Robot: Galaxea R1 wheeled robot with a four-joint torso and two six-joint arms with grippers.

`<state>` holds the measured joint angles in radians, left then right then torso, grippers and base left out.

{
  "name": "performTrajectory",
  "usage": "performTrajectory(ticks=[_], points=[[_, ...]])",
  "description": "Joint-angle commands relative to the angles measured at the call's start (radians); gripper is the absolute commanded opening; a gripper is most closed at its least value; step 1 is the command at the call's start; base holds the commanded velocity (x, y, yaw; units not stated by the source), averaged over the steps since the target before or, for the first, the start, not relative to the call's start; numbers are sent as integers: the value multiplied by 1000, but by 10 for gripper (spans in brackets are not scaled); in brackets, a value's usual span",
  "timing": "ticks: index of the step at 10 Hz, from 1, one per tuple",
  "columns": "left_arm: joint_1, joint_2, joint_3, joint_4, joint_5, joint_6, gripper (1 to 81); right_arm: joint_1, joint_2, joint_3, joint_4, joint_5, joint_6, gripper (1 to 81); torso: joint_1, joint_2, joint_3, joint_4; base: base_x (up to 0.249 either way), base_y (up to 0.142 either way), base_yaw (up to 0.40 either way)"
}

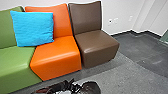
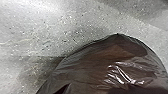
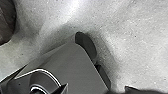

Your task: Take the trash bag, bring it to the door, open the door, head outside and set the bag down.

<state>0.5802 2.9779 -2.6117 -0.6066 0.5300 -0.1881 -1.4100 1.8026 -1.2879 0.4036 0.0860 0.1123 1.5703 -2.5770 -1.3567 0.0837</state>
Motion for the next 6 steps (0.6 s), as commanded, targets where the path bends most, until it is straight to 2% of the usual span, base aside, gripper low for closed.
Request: performTrajectory(ticks=[1,5,6], points=[[-133,4,10,-33,35,-2,811,21,-104,47,11,-71,-2,811,0,0,0,0,0,0,0],[-128,21,22,-35,33,-2,811,21,-102,53,11,-71,-2,811,0,0,0,0,0,0,0],[-128,21,45,-48,36,-2,811,19,-101,55,11,-71,-2,811,0,0,0,0,0,0,0]])
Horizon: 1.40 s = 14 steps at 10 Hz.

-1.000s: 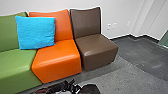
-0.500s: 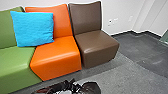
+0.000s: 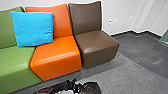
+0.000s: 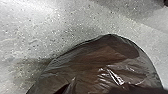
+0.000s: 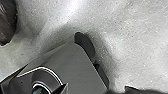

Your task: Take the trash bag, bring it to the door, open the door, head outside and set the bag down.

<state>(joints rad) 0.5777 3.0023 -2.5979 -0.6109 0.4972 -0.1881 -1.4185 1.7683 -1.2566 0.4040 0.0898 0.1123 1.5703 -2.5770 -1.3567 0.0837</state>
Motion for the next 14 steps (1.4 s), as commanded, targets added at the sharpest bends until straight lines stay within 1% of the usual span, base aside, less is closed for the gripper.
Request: performTrajectory(ticks=[1,2,7,8,9,10,11,12,13,14], points=[[-120,-8,63,-56,75,-2,811,29,-64,23,10,-73,-2,811,0,0,0,0,0,0,0],[-111,-12,91,-58,73,-4,811,31,-62,23,10,-74,-2,811,0,0,0,0,0,0,0],[-54,-8,94,-50,73,-2,811,39,-56,20,12,-74,0,811,0,0,0,0,0,0,0],[-54,-9,94,-50,73,-2,811,40,-51,20,10,-74,0,811,0,0,-92,0,0,0,0],[-54,-9,94,-50,72,-2,811,40,-47,20,10,-74,0,811,0,0,-98,0,0,0,0],[-54,-5,96,-52,70,-2,811,39,-44,16,10,-74,-2,811,0,0,-114,0,0,0,0],[-54,0,96,-52,69,-1,811,40,-39,11,10,-74,-2,811,0,0,-50,0,0,0,0],[-54,1,96,-52,69,-1,811,39,-36,8,12,-76,0,811,0,0,-84,0,0,0,0],[-54,1,96,-53,67,-1,811,39,-36,7,12,-76,-2,811,0,0,-101,0,0,0,0],[-54,3,96,-53,67,-1,811,40,-36,7,12,-76,0,811,0,0,-109,0,0,0,0]])
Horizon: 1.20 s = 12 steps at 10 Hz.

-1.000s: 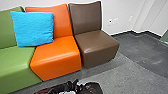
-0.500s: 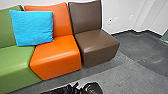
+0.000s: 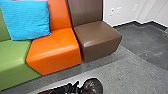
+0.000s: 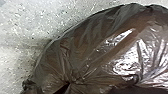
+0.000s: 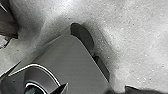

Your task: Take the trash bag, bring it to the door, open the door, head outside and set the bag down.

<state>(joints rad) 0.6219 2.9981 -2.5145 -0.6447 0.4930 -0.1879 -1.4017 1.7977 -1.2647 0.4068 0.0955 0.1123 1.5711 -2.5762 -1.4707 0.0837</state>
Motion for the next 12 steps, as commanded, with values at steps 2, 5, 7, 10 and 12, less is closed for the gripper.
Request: performTrajectory(ticks=[2,5,7,10,12], points=[[-92,7,13,-20,72,-1,811,23,-65,15,9,-82,0,811,0,0,2,0,0,0,0],[-89,12,13,-20,72,-1,811,22,-68,15,9,-82,0,811,0,0,-67,0,0,0,0],[-86,21,8,-20,68,1,811,20,-68,12,9,-83,0,811,0,0,-69,0,0,0,0],[-38,33,5,-13,-1,2,811,19,-70,12,9,-83,0,811,1,0,-84,0,0,0,0],[-17,39,11,-10,1,5,811,22,-70,16,9,-85,0,811,1,0,-84,0,0,0,0]])
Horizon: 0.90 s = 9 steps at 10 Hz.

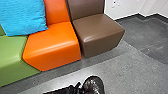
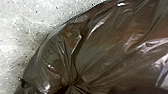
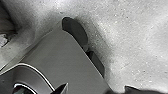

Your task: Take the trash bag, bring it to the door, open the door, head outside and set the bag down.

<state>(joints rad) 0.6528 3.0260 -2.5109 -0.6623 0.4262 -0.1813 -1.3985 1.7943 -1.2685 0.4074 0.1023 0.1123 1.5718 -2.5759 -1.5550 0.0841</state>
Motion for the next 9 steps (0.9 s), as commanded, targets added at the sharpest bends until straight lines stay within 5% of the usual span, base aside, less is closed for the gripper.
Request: performTrajectory(ticks=[1,9], points=[[-43,15,7,9,72,-1,811,19,-65,22,8,-92,0,811,0,0,0,0,0,0,0],[-17,1,4,23,75,-1,811,20,-51,15,8,-92,0,811,0,0,0,0,0,0,0]])
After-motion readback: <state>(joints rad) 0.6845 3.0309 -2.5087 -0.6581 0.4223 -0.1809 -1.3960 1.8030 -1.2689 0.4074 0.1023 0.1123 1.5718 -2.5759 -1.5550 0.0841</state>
